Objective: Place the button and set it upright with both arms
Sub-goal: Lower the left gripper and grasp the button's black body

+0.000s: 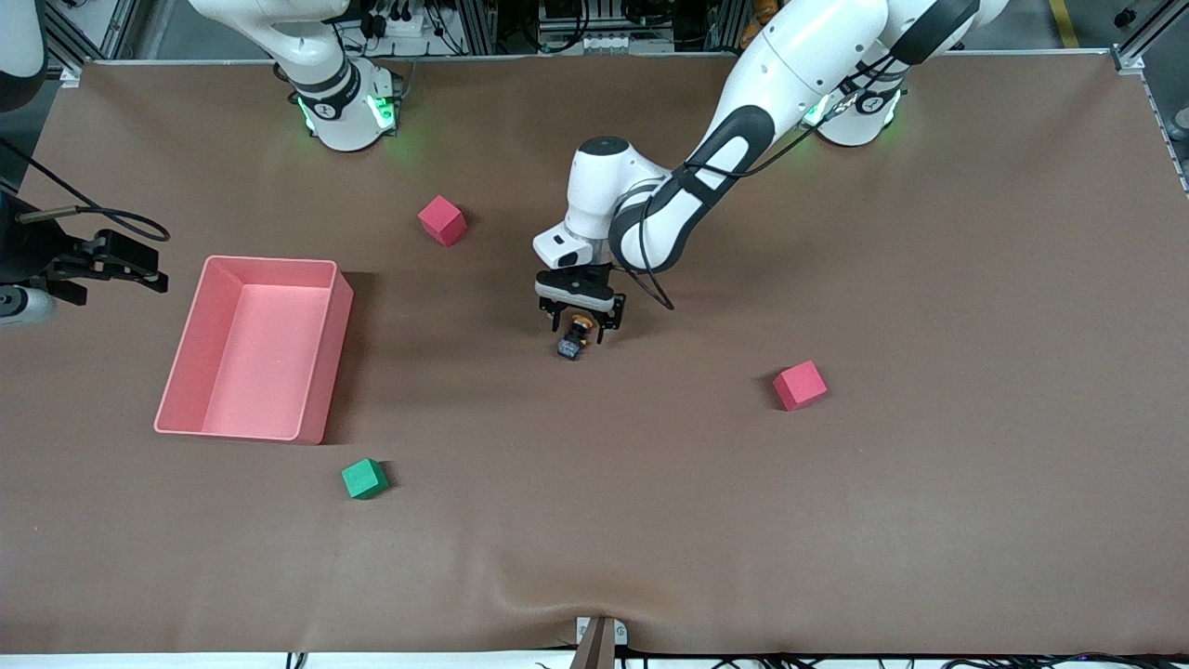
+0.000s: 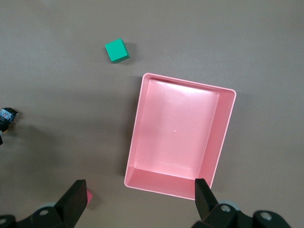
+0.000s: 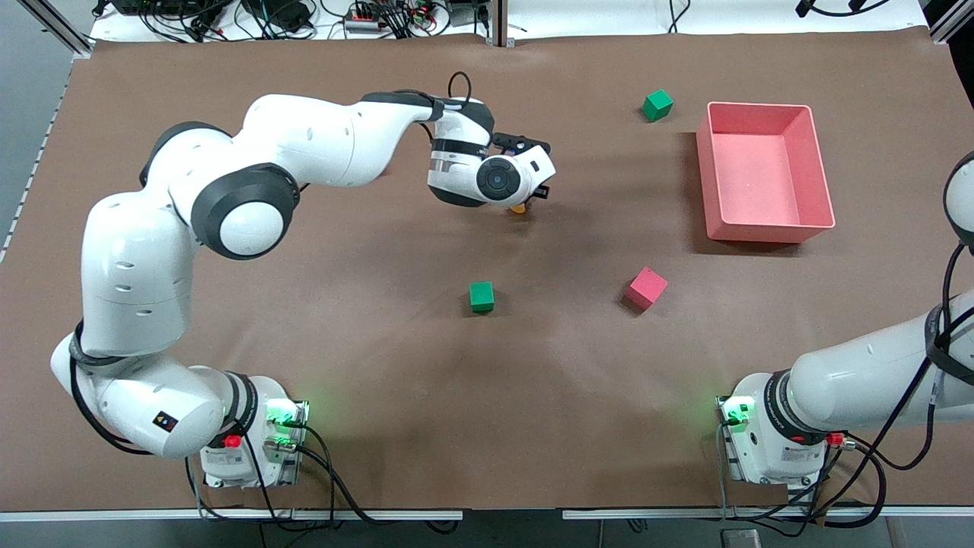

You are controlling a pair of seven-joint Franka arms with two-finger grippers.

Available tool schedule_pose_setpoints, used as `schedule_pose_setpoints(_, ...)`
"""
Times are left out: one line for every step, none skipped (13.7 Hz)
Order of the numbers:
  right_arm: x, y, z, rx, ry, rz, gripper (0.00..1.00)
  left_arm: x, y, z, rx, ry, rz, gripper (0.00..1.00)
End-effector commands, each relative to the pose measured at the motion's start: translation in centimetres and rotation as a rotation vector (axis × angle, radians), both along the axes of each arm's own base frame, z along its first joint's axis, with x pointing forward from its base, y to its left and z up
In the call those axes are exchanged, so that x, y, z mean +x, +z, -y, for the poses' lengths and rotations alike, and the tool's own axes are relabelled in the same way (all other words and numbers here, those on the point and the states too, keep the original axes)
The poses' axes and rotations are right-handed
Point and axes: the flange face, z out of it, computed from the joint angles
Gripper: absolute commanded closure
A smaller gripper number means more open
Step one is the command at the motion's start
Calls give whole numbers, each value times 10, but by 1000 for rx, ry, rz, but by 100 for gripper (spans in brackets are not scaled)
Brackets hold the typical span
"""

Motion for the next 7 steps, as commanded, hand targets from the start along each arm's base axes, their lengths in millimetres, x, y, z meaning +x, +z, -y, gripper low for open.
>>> schedule_pose_setpoints(-2,8,3,8,7,12,0,-3,-5,10,-31,-6,8,21)
schedule_pose_setpoints(-2,12,1,7,7,20,0,-10,-7,15,-30,-18,7,23)
schedule_pose_setpoints(-2,14,1,8,7,24,0,-9,-7,17,-32,-19,12,25)
schedule_pose_setpoints(-2,15,3,12,6,25,0,-9,-10,17,-25,-32,19,25)
schedule_pose_setpoints(-2,18,3,15,7,29,0,-9,-16,16,-12,-59,37,25)
schedule_pose_setpoints(-1,18,1,3,8,35,0,-6,-13,17,-10,-78,62,25)
schedule_pose_setpoints(0,18,4,3,7,35,0,-4,-13,16,-11,-80,63,25)
